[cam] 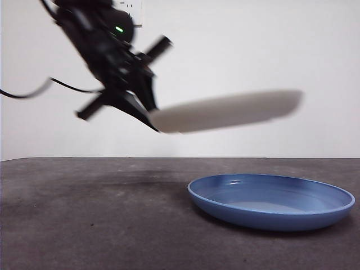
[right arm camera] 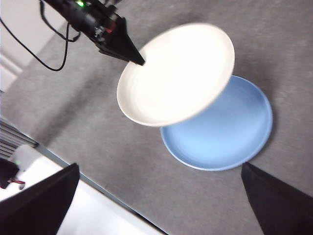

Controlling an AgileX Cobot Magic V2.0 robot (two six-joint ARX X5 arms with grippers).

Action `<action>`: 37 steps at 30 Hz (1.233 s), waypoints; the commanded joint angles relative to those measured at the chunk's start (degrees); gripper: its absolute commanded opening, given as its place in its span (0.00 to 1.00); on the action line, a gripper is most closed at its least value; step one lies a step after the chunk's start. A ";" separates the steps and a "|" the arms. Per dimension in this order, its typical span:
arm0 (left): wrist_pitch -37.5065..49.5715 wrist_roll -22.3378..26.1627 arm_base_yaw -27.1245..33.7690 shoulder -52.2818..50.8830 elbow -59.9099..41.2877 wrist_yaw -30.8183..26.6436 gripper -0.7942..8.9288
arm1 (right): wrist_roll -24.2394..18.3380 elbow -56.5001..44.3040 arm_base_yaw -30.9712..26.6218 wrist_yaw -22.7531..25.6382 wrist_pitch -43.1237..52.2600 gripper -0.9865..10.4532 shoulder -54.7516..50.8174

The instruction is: Pick up the white plate, put it on the blue plate, put it on desk

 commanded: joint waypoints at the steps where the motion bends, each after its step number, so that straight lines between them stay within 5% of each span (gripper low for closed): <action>1: 0.07 -1.97 -2.95 5.40 4.44 0.61 0.09 | -1.64 1.92 0.24 0.20 -0.70 0.68 0.31; 10: -0.39 -2.14 -7.89 14.53 10.54 -1.70 0.09 | -1.77 2.67 0.24 0.13 -1.79 0.68 0.31; 17: -0.94 -1.70 -8.33 15.23 10.54 -7.45 0.09 | -1.75 2.67 0.24 0.11 -1.79 0.68 0.31; 30: 0.76 0.52 -8.79 15.28 10.54 -8.13 0.09 | -1.75 2.67 0.24 0.11 -1.79 0.68 0.31; 37: 1.27 0.52 -8.79 15.28 10.54 -8.07 0.32 | -1.75 2.67 0.24 0.11 -1.79 0.68 0.31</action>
